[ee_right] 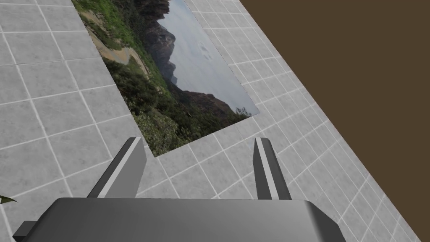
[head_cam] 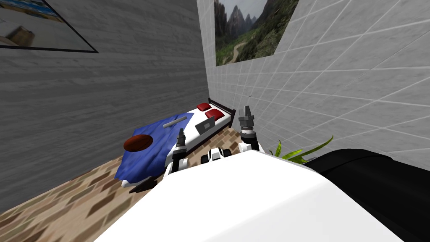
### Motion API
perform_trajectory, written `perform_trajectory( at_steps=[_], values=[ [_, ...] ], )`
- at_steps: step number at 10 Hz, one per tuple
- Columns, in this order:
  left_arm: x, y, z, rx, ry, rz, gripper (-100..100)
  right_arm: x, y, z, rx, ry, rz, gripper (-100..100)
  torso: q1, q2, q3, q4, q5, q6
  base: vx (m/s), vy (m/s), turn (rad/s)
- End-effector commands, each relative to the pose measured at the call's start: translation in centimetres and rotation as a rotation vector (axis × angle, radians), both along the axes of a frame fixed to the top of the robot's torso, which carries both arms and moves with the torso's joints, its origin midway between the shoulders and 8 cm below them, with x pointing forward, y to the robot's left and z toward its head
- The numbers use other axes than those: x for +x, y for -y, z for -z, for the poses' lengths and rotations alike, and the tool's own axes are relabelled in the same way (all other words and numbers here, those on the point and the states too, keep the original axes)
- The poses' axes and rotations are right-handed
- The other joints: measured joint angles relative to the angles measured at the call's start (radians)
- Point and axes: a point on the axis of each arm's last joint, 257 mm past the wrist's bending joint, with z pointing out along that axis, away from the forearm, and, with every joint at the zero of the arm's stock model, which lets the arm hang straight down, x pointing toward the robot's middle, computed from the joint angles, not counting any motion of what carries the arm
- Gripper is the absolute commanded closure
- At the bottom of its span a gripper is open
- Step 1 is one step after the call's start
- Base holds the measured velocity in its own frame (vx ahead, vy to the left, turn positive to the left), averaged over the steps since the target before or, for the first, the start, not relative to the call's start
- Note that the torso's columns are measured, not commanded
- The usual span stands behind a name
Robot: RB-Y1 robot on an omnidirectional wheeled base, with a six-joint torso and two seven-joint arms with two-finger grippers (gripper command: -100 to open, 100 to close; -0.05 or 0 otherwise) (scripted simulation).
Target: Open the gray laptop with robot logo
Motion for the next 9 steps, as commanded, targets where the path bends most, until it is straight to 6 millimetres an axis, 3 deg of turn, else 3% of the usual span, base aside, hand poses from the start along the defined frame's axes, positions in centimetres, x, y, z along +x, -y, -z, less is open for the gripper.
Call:
perform_trajectory(
  at_steps=[1, 9],
  values=[
    [0.5, -0.1, 1.8, 0.021, -0.040, -0.013, -100, 0.0, 0.0, 0.0, 0.000, 0.000, 0.000, 0, -0.001, 0.001, 0.001, 0.000, 0.000, 0.000, 0.079, -0.059, 0.007],
    [0.8, -1.5, 9.1, 0.114, -0.183, -0.043, -100, 0.0, 0.0, 0.0, 0.000, 0.000, 0.000, 0, 0.000, 0.002, 0.001, 0.001, 0.000, 0.000, 0.081, -0.052, 0.008]
  ],
)
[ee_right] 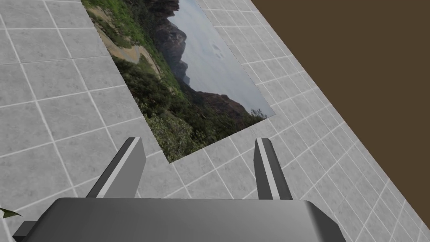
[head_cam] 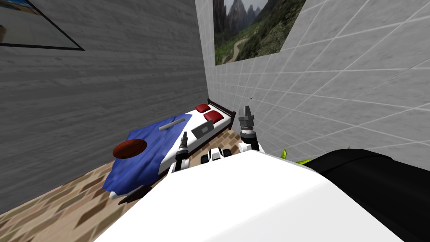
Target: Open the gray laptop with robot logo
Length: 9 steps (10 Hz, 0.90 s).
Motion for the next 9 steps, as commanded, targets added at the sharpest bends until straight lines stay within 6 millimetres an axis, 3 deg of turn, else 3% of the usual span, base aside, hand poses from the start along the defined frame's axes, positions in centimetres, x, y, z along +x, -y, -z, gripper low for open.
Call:
perform_trajectory(
  at_steps=[1, 7, 9],
  values=[
    [-0.2, -0.4, 2.4, 0.034, -0.053, -0.009, -100, 0.0, 0.0, 0.0, 0.000, 0.000, 0.000, 0, -0.001, 0.000, 0.000, 0.000, 0.000, 0.000, 0.102, -0.067, 0.010],
    [-0.7, -1.3, 7.8, 0.097, -0.163, -0.022, -100, 0.0, 0.0, 0.0, 0.000, 0.000, 0.000, 0, 0.001, 0.002, 0.001, 0.000, 0.000, 0.000, 0.088, -0.056, 0.008],
    [-0.6, -1.3, 7.8, 0.096, -0.164, -0.023, -100, 0.0, 0.0, 0.0, 0.000, 0.000, 0.000, 0, 0.000, 0.001, 0.000, 0.000, 0.000, 0.000, 0.049, -0.028, 0.010]
  ],
)
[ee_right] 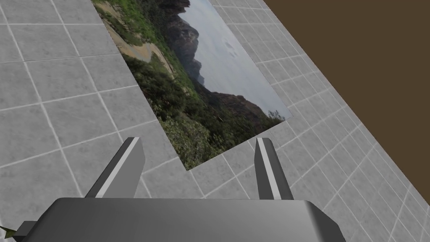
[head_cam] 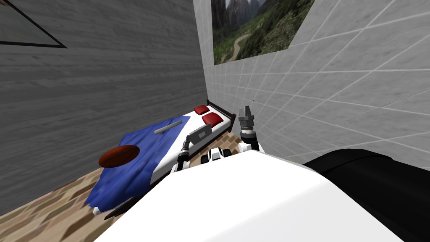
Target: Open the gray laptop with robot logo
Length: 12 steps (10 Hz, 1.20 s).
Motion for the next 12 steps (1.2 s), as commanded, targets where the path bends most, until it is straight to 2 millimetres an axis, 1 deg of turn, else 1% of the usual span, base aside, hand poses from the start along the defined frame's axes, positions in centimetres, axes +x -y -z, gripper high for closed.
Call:
perform_trajectory(
  at_steps=[1, 2, 3, 4, 5, 7, 8, 10, 11, 12],
  values=[
    [0.0, 0.0, 0.0, 0.001, 0.001, 0.000, -100, 0.0, 0.0, 0.0, 0.000, 0.000, 0.000, 0, 0.001, 0.000, 0.000, 0.000, 0.001, 0.001, 0.000, 0.000, 0.000],
    [0.0, 0.0, 0.0, 0.001, 0.002, 0.000, 100, 0.0, 0.0, 0.0, 0.000, 0.000, 0.000, 0, 0.001, 0.001, 0.001, 0.000, 0.001, 0.000, 0.004, -0.004, -0.010],
    [1.4, 0.2, -0.7, -0.021, -0.003, 0.006, 100, 0.0, 0.0, 0.0, 0.000, 0.000, 0.000, 0, 0.003, -0.002, 0.000, -0.002, 0.002, -0.001, -0.019, 0.022, -0.072],
    [1.3, 0.0, -0.1, -0.021, -0.023, -0.001, 100, 0.0, 0.0, 0.0, 0.000, 0.000, 0.000, 0, 0.004, -0.003, -0.001, -0.001, 0.002, 0.000, -0.024, 0.033, -0.061],
    [2.5, 0.2, -1.0, -0.041, -0.016, 0.009, 100, 0.0, 0.0, 0.0, 0.000, 0.000, 0.000, 0, 0.004, -0.004, -0.001, -0.002, 0.002, 0.000, -0.037, 0.044, -0.067],
    [2.4, -0.2, 0.2, -0.041, -0.063, -0.009, 100, 0.0, 0.0, 0.0, 0.000, 0.000, 0.000, 0, 0.002, -0.003, -0.001, -0.001, 0.001, 0.000, -0.013, 0.035, -0.029],
    [3.6, 0.0, -0.7, -0.061, -0.058, -0.001, 100, 0.0, 0.0, 0.0, 0.000, 0.000, 0.000, 0, 0.001, -0.004, -0.002, -0.003, 0.001, -0.001, -0.011, 0.034, -0.074],
    [3.4, -0.4, 0.4, -0.060, -0.100, -0.018, 100, 0.0, 0.0, 0.0, 0.000, 0.000, 0.000, 0, 0.003, -0.005, -0.002, -0.003, 0.002, 0.000, -0.009, 0.027, -0.024],
    [4.5, -0.1, -0.4, -0.080, -0.096, -0.011, 100, 0.0, 0.0, 0.0, 0.000, 0.000, 0.000, 0, 0.002, -0.005, -0.002, -0.005, 0.003, -0.001, -0.020, 0.027, -0.049],
    [4.5, -0.4, 0.2, -0.080, -0.119, -0.020, 100, 0.0, 0.0, 0.0, 0.000, 0.000, 0.000, 0, 0.003, -0.004, -0.002, -0.003, 0.002, 0.000, -0.019, 0.034, -0.052]
  ],
)
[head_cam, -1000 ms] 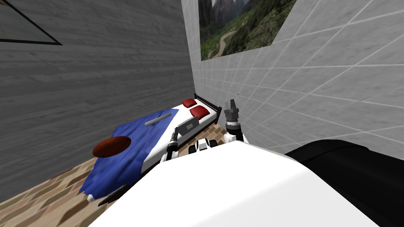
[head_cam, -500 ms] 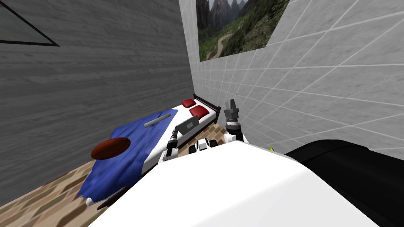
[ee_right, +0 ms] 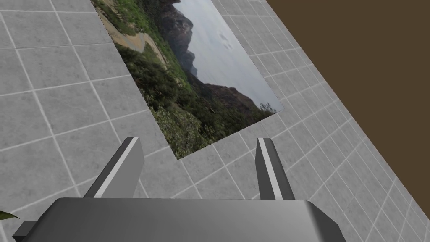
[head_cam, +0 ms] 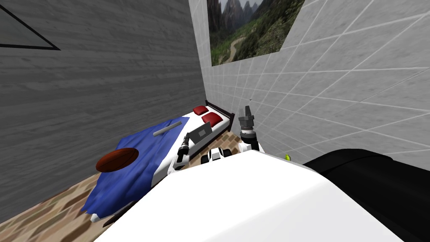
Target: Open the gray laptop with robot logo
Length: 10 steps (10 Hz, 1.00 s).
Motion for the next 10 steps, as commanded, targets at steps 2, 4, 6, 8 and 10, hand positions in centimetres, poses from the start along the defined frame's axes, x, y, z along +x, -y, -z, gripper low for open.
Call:
perform_trajectory(
  at_steps=[2, 4, 6, 8, 10],
  values=[
    [1.2, -0.2, 0.2, -0.030, -0.050, -0.012, 100, 0.0, 0.0, 0.0, 0.000, 0.000, 0.000, 0, -0.001, 0.000, 0.000, -0.002, 0.000, -0.002, -0.010, 0.025, -0.045],
    [1.0, -0.6, 1.3, -0.029, -0.091, -0.028, 100, 0.0, 0.0, 0.0, 0.000, 0.000, 0.000, 0, 0.000, 0.000, 0.000, -0.001, 0.000, 0.000, -0.015, 0.026, -0.026],
    [2.0, -0.5, 0.9, -0.047, -0.107, -0.032, 100, 0.0, 0.0, 0.0, 0.000, 0.000, 0.000, 0, 0.000, -0.001, -0.001, -0.001, 0.000, 0.000, -0.020, 0.031, -0.050],
    [2.9, -0.5, 0.4, -0.065, -0.123, -0.037, 100, 0.0, 0.0, 0.0, 0.000, 0.000, 0.000, 0, -0.002, 0.001, 0.000, -0.002, 0.000, -0.002, -0.012, 0.022, -0.039],
    [2.6, -0.9, 1.5, -0.063, -0.164, -0.055, 100, 0.0, 0.0, 0.0, 0.000, 0.000, 0.000, 0, -0.001, 0.001, 0.000, -0.001, 0.000, -0.001, -0.016, 0.027, -0.033]
  ],
)
